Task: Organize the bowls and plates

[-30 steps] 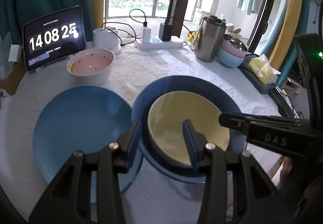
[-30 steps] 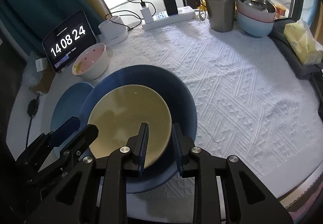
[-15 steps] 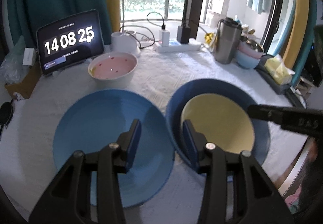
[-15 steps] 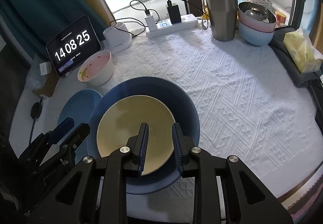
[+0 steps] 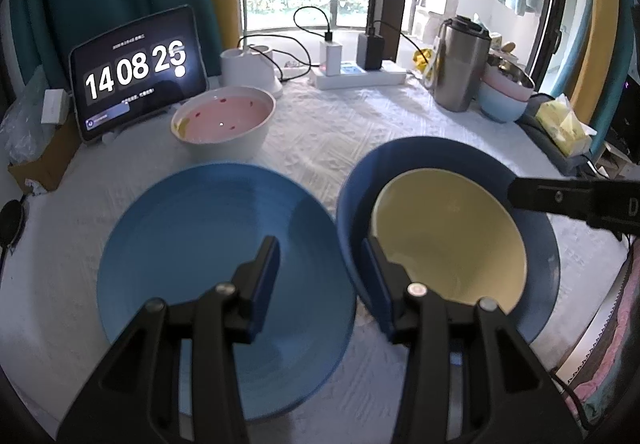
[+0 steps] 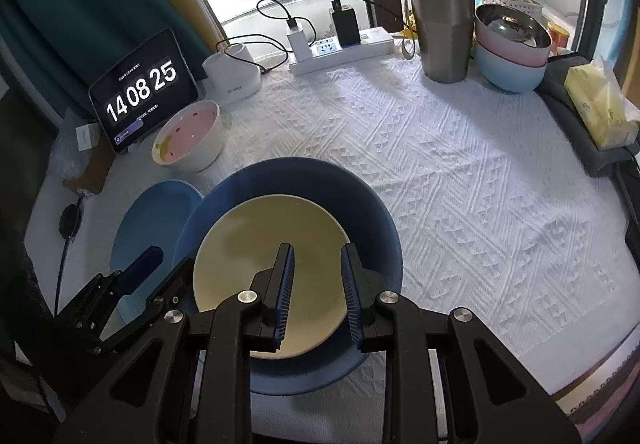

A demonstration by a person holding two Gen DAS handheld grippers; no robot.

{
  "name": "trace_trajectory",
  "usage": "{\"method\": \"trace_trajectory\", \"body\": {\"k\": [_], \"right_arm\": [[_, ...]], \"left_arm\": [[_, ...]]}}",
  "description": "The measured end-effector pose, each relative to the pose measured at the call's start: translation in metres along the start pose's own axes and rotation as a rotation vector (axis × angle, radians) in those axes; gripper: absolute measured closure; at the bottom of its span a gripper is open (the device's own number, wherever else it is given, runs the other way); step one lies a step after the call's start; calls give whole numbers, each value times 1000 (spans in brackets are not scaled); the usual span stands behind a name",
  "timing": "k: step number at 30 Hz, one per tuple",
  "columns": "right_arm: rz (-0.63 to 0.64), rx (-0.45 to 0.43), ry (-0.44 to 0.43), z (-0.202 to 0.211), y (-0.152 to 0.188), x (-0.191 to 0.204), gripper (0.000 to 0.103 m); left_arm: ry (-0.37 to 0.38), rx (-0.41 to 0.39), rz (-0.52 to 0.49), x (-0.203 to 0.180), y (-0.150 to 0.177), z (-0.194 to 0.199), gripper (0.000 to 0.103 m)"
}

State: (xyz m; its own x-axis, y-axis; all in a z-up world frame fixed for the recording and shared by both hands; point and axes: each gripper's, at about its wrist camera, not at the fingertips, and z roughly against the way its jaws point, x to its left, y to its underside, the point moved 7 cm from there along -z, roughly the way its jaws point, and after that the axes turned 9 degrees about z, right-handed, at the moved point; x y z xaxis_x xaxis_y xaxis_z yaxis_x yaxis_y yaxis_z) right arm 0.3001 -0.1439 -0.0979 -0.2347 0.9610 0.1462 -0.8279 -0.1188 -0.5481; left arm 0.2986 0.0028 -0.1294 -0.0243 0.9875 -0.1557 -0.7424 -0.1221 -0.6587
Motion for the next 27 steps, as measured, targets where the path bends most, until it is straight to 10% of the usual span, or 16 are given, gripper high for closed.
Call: {"method": "trace_trajectory", "body": {"k": [27], "right_arm": [[82,-64,17,-18,-59,39,75]], "left_arm": [[29,-72,72,53,-69,11,59]]}}
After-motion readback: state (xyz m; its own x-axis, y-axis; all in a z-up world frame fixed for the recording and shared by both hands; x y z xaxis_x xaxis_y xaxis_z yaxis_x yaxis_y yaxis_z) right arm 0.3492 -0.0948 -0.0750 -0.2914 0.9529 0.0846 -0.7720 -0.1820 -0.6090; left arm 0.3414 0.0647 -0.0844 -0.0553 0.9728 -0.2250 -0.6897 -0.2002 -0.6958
